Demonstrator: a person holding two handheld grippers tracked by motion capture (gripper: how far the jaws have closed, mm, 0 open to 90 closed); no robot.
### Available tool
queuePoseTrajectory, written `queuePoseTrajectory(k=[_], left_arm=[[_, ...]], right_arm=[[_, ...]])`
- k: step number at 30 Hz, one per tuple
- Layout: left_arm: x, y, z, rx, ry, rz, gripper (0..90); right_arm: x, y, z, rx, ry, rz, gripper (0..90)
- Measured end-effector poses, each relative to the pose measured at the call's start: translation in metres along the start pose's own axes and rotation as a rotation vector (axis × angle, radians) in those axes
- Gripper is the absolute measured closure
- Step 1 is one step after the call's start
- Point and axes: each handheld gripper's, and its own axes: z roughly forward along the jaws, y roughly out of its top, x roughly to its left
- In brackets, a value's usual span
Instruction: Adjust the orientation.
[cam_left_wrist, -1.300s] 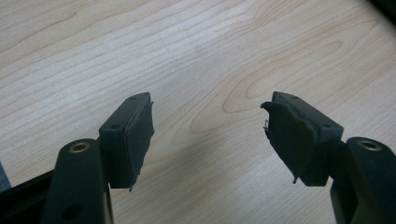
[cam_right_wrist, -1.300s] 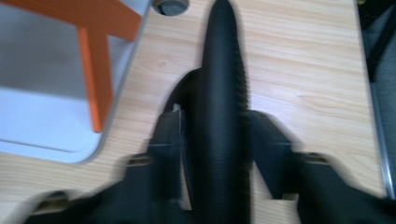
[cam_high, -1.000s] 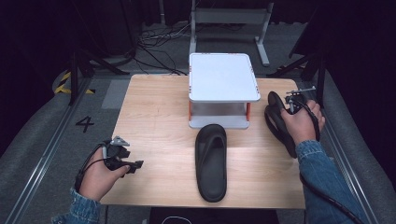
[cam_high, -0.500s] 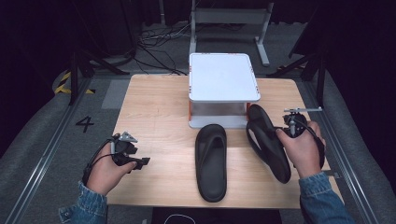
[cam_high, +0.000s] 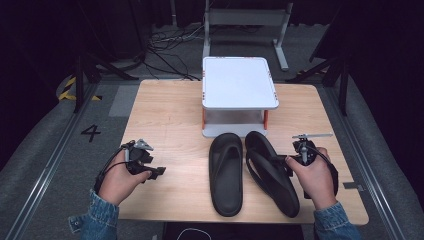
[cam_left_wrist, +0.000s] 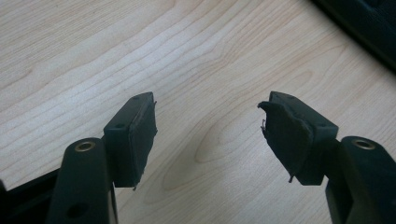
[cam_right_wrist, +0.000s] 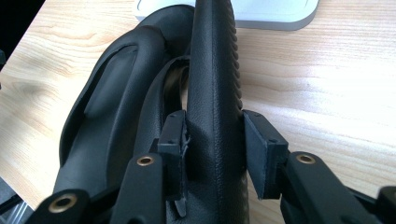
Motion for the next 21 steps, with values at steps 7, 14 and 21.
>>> queuePoseTrajectory(k=[7, 14, 21], left_arm=[[0.001, -0.002, -0.001, 0.002, 0.005, -0.003, 35.0], [0.001, -0.003, 0.002, 0.011, -0.001, -0.008, 34.9], [0.001, -0.002, 0.004, 0.017, -0.004, 0.0, 35.0]], right_arm=[[-0.006, -0.001, 0.002, -0.08, -0.19, -0.169, 55.5], [-0.032, -0.002, 0.008, -0.14, -0.323, -0.221, 56.5], [-0.056, -0.008, 0.015, -0.125, -0.36, -0.191, 51.0]])
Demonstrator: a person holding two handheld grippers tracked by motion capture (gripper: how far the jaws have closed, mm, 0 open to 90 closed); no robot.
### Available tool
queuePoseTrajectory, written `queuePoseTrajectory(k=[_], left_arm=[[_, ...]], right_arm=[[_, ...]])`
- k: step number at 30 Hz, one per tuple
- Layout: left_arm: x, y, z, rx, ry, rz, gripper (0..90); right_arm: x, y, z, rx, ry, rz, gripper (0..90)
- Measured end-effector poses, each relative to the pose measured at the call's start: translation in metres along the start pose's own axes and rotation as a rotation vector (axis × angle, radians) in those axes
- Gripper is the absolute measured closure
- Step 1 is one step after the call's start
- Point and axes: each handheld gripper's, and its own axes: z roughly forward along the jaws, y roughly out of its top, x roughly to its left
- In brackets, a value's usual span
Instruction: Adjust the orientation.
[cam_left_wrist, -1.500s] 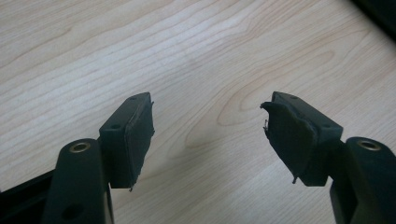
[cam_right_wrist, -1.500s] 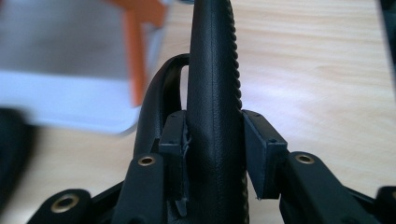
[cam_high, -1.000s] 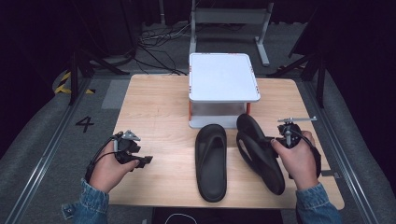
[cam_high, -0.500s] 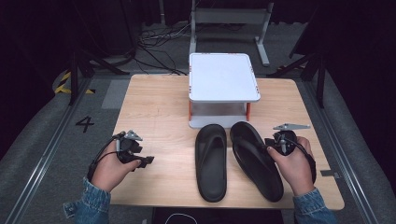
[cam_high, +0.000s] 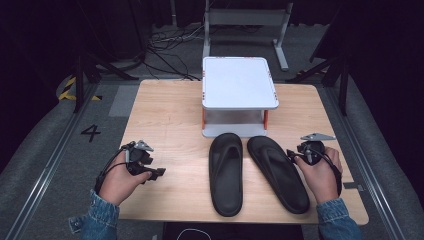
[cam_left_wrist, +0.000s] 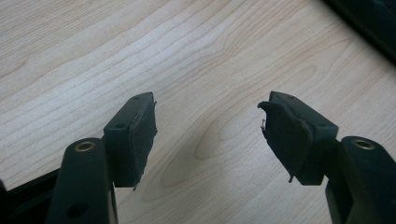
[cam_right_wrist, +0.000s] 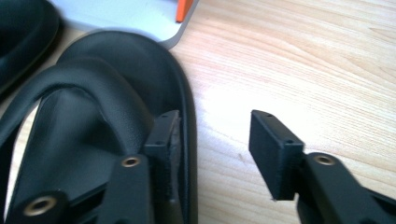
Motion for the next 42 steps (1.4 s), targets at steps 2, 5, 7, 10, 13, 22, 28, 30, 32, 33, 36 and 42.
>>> queuePoseTrajectory(k=[2, 5, 7, 10, 13, 22, 28, 30, 32, 33, 36, 42], left_arm=[[0.0, 0.0, 0.0, 0.0, 0.001, 0.0, 35.0], [0.0, 0.001, -0.001, -0.004, -0.004, -0.004, 35.0], [0.0, 0.001, -0.002, -0.01, -0.002, -0.003, 34.9], [0.0, 0.002, -0.002, -0.012, -0.003, 0.0, 35.0], [-0.001, 0.004, -0.001, -0.012, -0.004, 0.005, 35.0], [-0.003, 0.009, 0.002, -0.009, -0.012, 0.014, 35.0], [-0.002, 0.008, 0.0, -0.015, -0.012, 0.015, 35.0], [-0.001, 0.007, 0.0, -0.016, -0.008, 0.008, 34.9], [-0.001, 0.006, 0.0, -0.016, -0.009, 0.005, 35.0], [-0.001, 0.006, 0.0, -0.014, -0.007, 0.008, 35.0], [-0.001, 0.007, 0.001, -0.012, -0.01, 0.018, 35.0], [-0.003, 0.009, 0.004, -0.005, -0.012, 0.015, 35.0]], right_arm=[[-0.001, 0.0, 0.0, -0.004, 0.003, 0.008, 50.0], [-0.004, -0.001, -0.005, -0.005, 0.012, 0.019, 51.9], [-0.008, -0.002, -0.01, 0.034, 0.011, 0.023, 57.2], [-0.01, -0.01, -0.01, 0.179, 0.023, 0.019, 68.4], [-0.01, -0.019, -0.009, 0.296, 0.045, 0.042, 77.9], [0.015, -0.025, -0.013, 0.319, 0.219, 0.166, 74.6], [0.035, -0.022, -0.012, 0.263, 0.261, 0.18, 68.6], [0.039, -0.021, -0.013, 0.263, 0.256, 0.165, 67.8], [0.041, -0.02, -0.013, 0.245, 0.249, 0.148, 67.6], [0.041, -0.02, -0.013, 0.24, 0.246, 0.146, 67.6], [0.043, -0.02, -0.012, 0.178, 0.227, 0.136, 69.6], [0.05, -0.02, -0.007, 0.091, 0.232, 0.109, 69.8]])
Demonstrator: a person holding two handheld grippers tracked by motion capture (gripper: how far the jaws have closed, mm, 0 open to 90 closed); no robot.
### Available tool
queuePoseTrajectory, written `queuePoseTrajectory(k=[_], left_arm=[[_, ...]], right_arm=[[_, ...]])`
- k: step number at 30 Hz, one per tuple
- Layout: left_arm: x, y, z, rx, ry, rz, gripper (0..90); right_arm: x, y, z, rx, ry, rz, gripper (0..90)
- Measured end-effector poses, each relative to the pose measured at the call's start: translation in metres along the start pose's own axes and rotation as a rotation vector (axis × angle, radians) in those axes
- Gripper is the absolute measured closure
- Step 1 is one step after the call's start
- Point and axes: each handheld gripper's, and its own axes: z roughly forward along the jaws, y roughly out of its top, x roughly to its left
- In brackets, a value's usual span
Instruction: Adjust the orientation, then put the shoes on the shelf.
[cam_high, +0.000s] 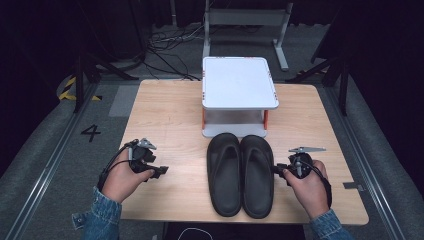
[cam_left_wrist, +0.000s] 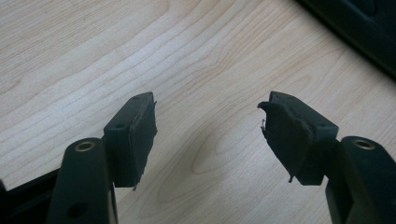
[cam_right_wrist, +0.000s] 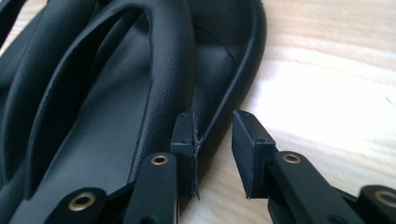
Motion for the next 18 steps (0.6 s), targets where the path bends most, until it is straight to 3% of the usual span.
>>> queuePoseTrajectory(k=[6, 8, 12, 18], left_arm=[[0.001, 0.003, 0.0, -0.009, -0.002, 0.008, 35.0], [0.001, 0.004, 0.0, -0.004, -0.006, 0.01, 35.0], [0.0, 0.006, 0.002, -0.006, -0.006, 0.014, 35.0], [0.002, 0.007, -0.001, -0.018, 0.0, 0.022, 35.0]], right_arm=[[-0.002, 0.0, -0.003, -0.03, -0.005, 0.017, 60.6], [0.001, 0.002, -0.01, -0.047, -0.034, -0.012, 57.4], [0.012, 0.005, -0.02, -0.06, -0.047, -0.063, 51.9], [0.041, 0.007, -0.028, -0.037, -0.016, -0.131, 46.7]])
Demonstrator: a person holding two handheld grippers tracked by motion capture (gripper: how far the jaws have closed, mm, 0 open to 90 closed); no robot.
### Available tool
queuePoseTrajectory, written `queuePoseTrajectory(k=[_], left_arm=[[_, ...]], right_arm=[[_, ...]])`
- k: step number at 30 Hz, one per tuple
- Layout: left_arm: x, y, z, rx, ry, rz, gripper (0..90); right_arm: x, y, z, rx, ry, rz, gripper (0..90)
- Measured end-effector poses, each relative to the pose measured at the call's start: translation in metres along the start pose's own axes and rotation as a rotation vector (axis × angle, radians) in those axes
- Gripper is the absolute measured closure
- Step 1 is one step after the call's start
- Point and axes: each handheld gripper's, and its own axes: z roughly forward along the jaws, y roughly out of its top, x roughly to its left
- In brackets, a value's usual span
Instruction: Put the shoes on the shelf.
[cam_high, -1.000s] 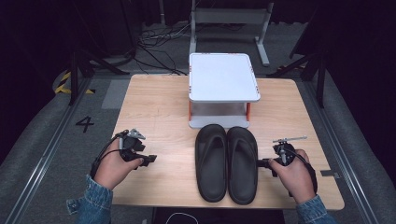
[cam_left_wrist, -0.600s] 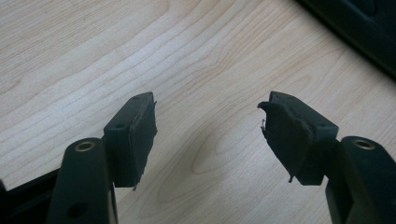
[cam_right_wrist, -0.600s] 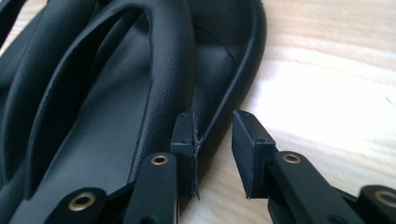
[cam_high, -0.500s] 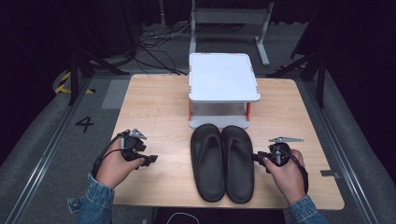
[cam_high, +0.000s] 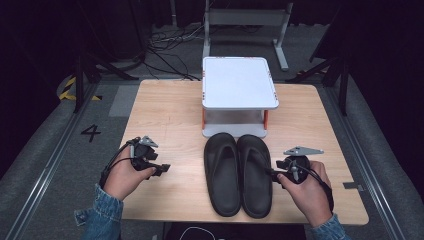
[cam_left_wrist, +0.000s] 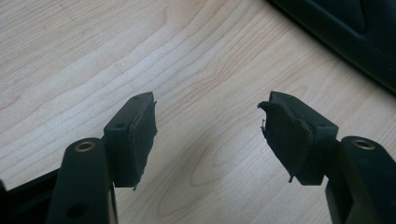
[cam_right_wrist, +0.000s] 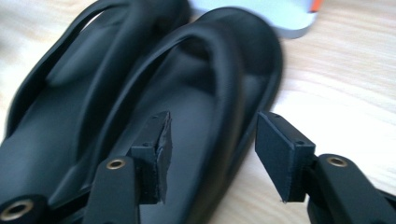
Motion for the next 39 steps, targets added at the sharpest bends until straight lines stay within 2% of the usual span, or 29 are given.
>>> queuePoseTrajectory(k=[2, 4, 7, 9, 18, 22, 24, 27, 29, 34, 38, 39], left_arm=[[-0.001, 0.0, 0.0, -0.002, -0.004, -0.013, 35.0], [-0.001, 0.0, 0.0, -0.001, -0.004, -0.005, 35.0], [-0.003, -0.001, 0.003, 0.011, -0.01, -0.008, 35.0], [-0.003, -0.003, 0.003, 0.016, -0.007, -0.009, 35.0], [0.0, -0.014, -0.004, 0.013, 0.008, -0.034, 34.9], [0.001, -0.019, -0.007, 0.013, 0.012, -0.052, 35.0], [0.003, -0.024, -0.009, 0.015, 0.019, -0.06, 35.0], [0.002, -0.026, -0.011, 0.011, 0.024, -0.065, 35.0], [0.002, -0.027, -0.011, 0.012, 0.021, -0.068, 35.0], [0.002, -0.03, -0.012, 0.015, 0.029, -0.08, 34.9], [0.003, -0.031, -0.013, 0.009, 0.029, -0.081, 35.0], [0.003, -0.031, -0.013, 0.009, 0.029, -0.081, 34.9]], right_arm=[[0.007, 0.001, 0.0, 0.011, 0.015, -0.014, 46.2], [0.01, 0.002, 0.001, 0.014, 0.019, -0.018, 45.6], [0.024, 0.004, 0.005, 0.066, 0.014, -0.029, 42.2], [0.03, 0.005, 0.009, 0.08, 0.018, -0.03, 41.7], [0.056, 0.009, 0.038, 0.124, 0.066, -0.065, 38.6], [0.059, 0.012, 0.047, 0.127, 0.074, -0.061, 37.5], [0.06, 0.016, 0.051, 0.148, 0.075, -0.062, 37.7], [0.063, 0.018, 0.051, 0.122, 0.091, -0.059, 38.3], [0.065, 0.019, 0.051, 0.127, 0.104, -0.049, 37.4], [0.069, 0.022, 0.064, 0.147, 0.052, -0.07, 37.9], [0.069, 0.021, 0.068, 0.156, 0.037, -0.092, 47.6], [0.069, 0.021, 0.068, 0.156, 0.037, -0.092, 47.6]])
